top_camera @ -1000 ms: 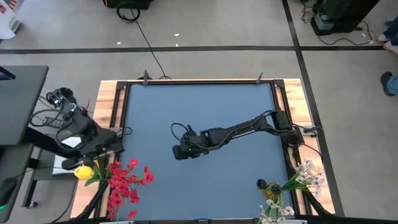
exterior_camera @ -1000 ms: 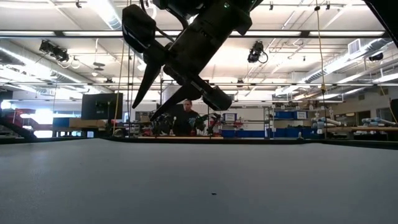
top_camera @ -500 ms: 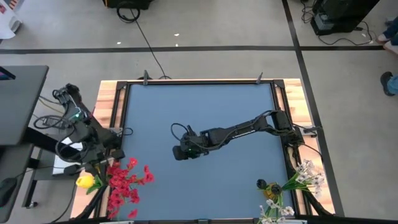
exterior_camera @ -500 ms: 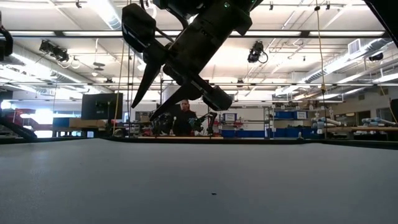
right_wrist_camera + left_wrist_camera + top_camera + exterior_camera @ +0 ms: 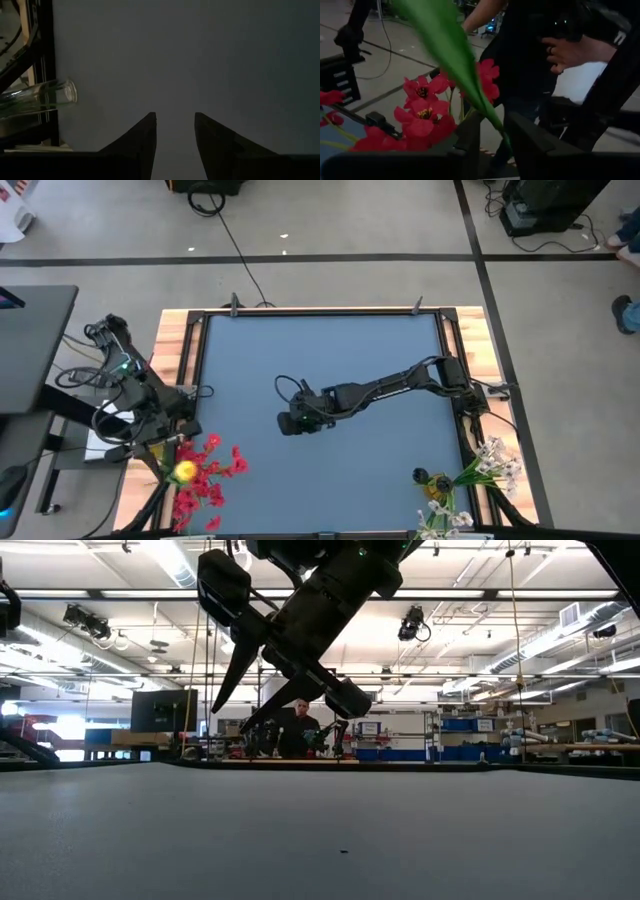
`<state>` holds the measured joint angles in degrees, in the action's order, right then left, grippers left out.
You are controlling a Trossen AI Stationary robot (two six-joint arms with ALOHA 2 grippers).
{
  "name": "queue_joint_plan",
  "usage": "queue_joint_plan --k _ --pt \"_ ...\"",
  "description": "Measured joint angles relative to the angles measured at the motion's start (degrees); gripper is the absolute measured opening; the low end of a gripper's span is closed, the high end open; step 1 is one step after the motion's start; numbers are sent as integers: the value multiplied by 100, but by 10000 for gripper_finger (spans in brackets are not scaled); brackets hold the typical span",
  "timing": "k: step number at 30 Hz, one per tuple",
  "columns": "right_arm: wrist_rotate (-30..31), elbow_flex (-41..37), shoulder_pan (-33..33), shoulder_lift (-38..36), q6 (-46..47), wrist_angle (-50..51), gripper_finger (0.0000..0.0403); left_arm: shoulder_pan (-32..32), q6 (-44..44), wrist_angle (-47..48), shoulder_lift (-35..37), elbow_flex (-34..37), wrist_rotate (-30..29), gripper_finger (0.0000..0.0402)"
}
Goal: Sort flowers into vase by color
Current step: Put the yellow flower into the transparent flower vase
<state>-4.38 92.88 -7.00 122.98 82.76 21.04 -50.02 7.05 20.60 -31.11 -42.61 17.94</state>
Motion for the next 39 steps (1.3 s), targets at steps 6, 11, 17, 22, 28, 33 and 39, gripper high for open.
queue_joint_plan --k 6,11,17,22,28,33,39 --pt "0 0 -27 0 125 0 142 2 -445 173 -2 -2 -237 105" --pt "-20 0 -29 0 127 0 142 0 -645 184 15 -7 -383 33" --pt "65 0 -29 0 126 0 142 2 -588 252 92 -141 -687 13" --pt "153 0 -9 0 22 0 142 2 -583 767 144 -538 -1006 17" --pt "193 0 36 0 -184 -109 142 2 -581 1398 153 -1081 -1316 18" --pt "292 0 46 0 -273 -192 142 2 -105 2320 23 -1664 -1579 37" --pt "368 -1 46 1 -403 -186 142 2 557 3880 -675 -2626 -1526 80"
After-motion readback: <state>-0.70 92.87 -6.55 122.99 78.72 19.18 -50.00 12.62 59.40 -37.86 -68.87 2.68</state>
